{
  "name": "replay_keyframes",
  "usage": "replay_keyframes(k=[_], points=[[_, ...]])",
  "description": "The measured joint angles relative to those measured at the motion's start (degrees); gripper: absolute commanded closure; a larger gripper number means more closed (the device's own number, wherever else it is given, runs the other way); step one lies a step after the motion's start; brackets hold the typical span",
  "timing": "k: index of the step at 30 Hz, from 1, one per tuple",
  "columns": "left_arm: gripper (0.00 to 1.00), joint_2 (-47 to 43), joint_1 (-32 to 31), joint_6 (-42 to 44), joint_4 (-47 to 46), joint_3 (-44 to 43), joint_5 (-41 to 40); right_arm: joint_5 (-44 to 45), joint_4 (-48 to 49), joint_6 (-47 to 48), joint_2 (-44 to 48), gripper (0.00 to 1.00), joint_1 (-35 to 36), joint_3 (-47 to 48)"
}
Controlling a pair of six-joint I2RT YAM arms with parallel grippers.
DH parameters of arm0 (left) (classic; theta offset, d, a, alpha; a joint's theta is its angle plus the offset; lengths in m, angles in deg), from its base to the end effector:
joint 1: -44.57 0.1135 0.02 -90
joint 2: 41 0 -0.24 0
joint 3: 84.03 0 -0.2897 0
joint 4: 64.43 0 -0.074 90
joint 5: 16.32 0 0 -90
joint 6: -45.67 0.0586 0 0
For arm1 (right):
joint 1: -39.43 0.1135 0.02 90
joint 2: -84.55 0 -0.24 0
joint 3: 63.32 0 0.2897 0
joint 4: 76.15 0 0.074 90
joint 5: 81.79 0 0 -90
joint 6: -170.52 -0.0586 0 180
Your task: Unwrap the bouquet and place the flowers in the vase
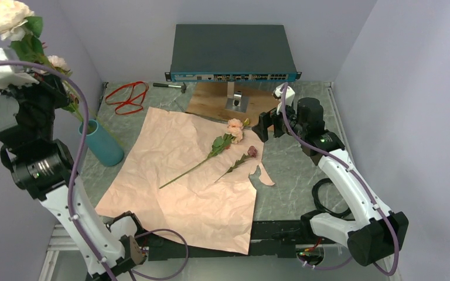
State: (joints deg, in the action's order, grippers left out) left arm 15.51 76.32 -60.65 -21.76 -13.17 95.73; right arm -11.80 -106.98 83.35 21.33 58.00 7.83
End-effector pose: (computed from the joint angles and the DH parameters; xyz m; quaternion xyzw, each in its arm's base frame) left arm 0.1730 0.0812 0.5661 -0.1233 0.6361 -0.0210 0.7614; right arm 0.2948 0.1202 0.3175 -0.2467 0.7886 0.2180 0.5193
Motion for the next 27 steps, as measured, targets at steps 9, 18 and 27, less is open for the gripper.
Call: replay_keyframes(k=[9, 18, 27], points=[[1.00, -2.49, 1.84, 3.63, -1.81, -0.44, -16.35, -2.05, -1.46, 1.05, -1.27, 0.00, -0.02, 1.77], [1.00, 2.78, 1.95, 10.08, -7.91, 0.85, -21.92, -3.06, -1.75, 1.01, -2.43, 0.00, 0.00, 2.80], [1.00, 6.62, 1.97, 12.52, -13.70, 2.93, -21.31, -3.08, -2.16, 0.59, -3.56, 0.00, -0.02, 3.85]])
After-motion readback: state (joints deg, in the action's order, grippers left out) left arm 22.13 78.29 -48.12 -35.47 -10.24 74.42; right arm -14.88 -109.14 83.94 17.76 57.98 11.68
